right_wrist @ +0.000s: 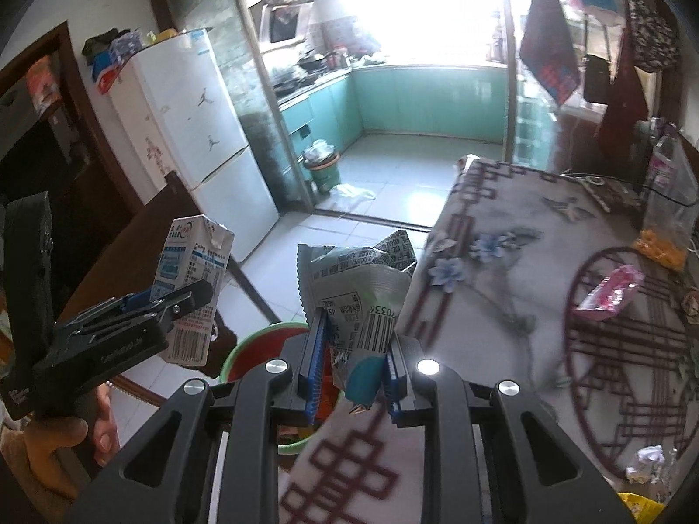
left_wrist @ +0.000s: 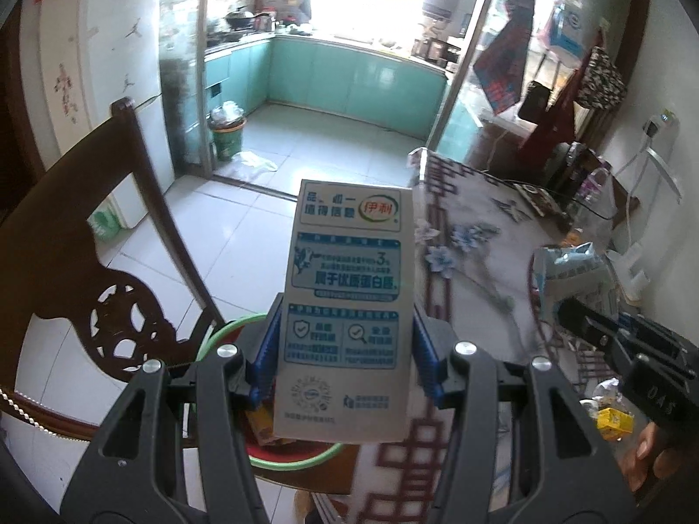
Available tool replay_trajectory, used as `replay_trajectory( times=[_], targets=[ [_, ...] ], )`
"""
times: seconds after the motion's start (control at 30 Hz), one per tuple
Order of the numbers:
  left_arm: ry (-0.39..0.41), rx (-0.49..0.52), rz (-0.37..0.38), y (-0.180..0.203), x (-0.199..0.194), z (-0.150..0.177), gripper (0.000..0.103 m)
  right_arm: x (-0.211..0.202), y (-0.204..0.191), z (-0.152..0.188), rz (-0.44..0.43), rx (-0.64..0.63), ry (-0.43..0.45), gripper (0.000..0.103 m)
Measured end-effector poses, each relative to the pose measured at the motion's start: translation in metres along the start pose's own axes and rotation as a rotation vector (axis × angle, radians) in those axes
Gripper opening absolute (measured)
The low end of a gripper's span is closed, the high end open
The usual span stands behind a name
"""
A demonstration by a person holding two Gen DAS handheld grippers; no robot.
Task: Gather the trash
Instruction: 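Carry the milk carton and plastic wrapper with both grippers over the bucket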
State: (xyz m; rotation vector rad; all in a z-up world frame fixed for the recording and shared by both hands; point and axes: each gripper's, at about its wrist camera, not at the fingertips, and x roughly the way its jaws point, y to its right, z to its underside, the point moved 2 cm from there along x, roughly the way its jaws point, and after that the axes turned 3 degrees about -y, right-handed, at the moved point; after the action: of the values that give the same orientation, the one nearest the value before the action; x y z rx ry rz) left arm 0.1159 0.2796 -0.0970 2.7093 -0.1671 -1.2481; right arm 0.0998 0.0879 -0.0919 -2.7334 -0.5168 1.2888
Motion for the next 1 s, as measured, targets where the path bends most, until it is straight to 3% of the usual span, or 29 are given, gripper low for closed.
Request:
replay_trajectory(
  times=[0.5, 1.0],
  targets=[
    [-0.062, -0.076, -0.058, -0.063, 0.026, 0.0, 0.05, 0.076, -0.051, 0.009, -0.075, -0.073, -0.164, 0.024],
    [-0.196, -0.081, -0.074, -0.084, 0.085, 0.01, 0.051, 0.128, -0.053, 0.014, -0.075, -0.047, -0.28, 0.024]
  ],
)
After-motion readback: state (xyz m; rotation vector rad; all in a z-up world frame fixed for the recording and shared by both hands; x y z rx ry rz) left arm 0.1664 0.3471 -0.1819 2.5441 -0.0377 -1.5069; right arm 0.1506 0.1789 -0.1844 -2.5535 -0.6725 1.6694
